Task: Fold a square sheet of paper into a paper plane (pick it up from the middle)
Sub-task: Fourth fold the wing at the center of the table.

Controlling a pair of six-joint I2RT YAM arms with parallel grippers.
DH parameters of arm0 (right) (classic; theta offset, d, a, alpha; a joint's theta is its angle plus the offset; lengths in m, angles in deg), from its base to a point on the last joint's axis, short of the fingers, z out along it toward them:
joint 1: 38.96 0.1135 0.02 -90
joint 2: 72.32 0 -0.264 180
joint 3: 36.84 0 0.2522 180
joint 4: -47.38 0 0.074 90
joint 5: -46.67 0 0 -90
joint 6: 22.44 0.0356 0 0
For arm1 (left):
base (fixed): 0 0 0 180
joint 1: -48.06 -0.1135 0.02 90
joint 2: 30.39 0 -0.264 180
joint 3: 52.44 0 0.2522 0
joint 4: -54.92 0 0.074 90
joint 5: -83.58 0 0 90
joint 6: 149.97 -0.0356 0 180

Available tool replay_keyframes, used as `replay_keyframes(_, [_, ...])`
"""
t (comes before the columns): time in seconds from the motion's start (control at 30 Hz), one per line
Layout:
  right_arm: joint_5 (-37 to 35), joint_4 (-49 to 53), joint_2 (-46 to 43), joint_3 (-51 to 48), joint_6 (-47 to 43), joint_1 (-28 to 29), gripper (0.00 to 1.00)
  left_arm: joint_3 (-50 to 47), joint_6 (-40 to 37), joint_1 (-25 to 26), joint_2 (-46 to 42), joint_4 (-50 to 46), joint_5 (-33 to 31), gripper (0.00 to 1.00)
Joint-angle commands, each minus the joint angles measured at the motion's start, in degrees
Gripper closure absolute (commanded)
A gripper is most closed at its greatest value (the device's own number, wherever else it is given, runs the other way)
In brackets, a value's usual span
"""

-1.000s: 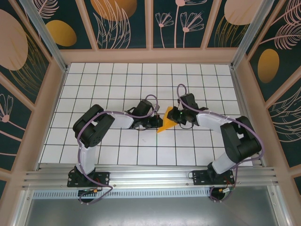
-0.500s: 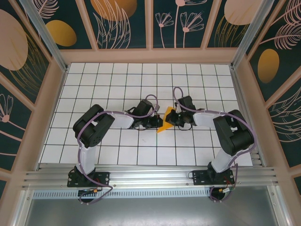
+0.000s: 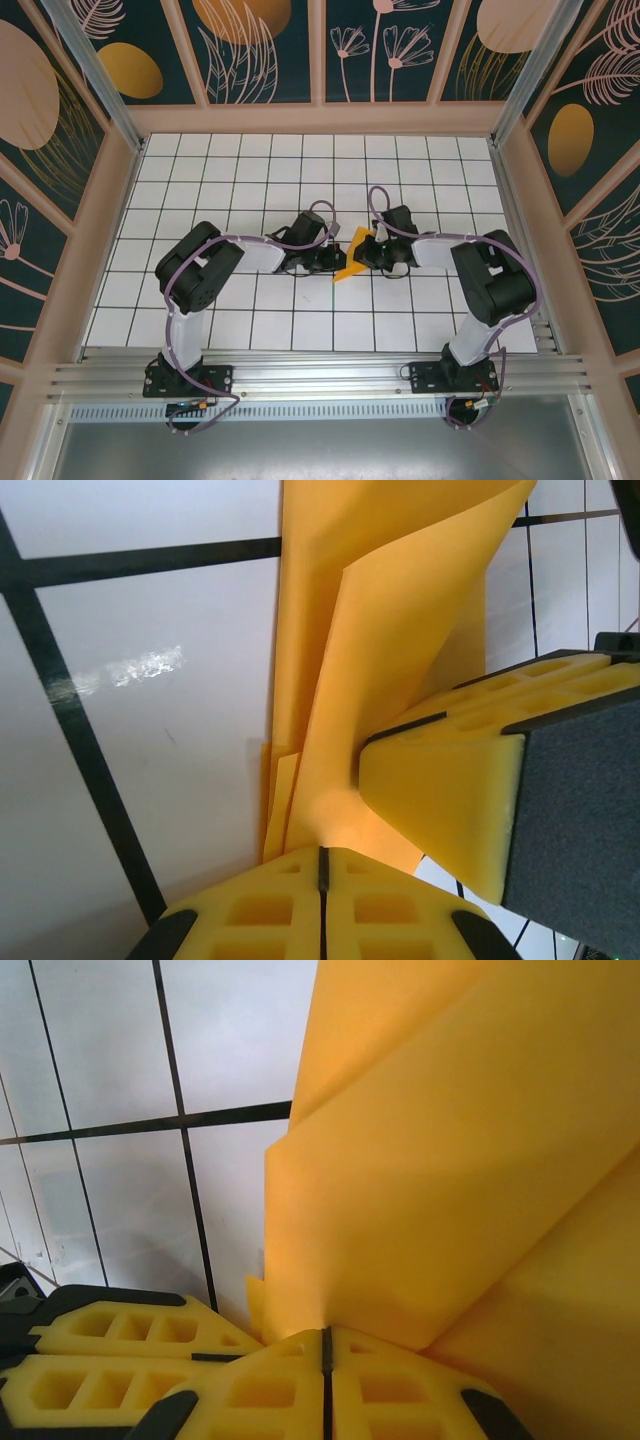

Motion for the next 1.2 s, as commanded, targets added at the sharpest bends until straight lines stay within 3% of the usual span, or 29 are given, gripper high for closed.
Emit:
replay_keyframes(0.0, [0.78,-0.62,-1.15,0.52,-2.39,-1.44,0.91,-0.75,-2.09,-0.26,3.70,-5.60,-6.04,0.92])
replay_keyframes(0.43, [0.47,-1.28,5.05,0.35,-1.97,-3.08,0.92,-0.69,-2.33,-0.33,2.62,-5.96,-5.98,0.92])
replay_keyframes(0.6, [1.45,-1.46,4.04,-0.68,-1.39,-2.63,0.92,0.47,-2.92,-0.45,-0.91,-5.60,-5.89,0.87])
replay_keyframes(0.83, [1.84,-0.85,1.57,-0.84,-0.11,-0.26,0.92,-2.79,0.52,-1.72,-7.82,2.08,-7.70,0.80])
replay_keyframes(1.17, [2.26,-2.46,2.11,-0.39,1.94,2.20,0.92,-6.31,2.81,-1.92,-5.85,9.86,2.12,0.78])
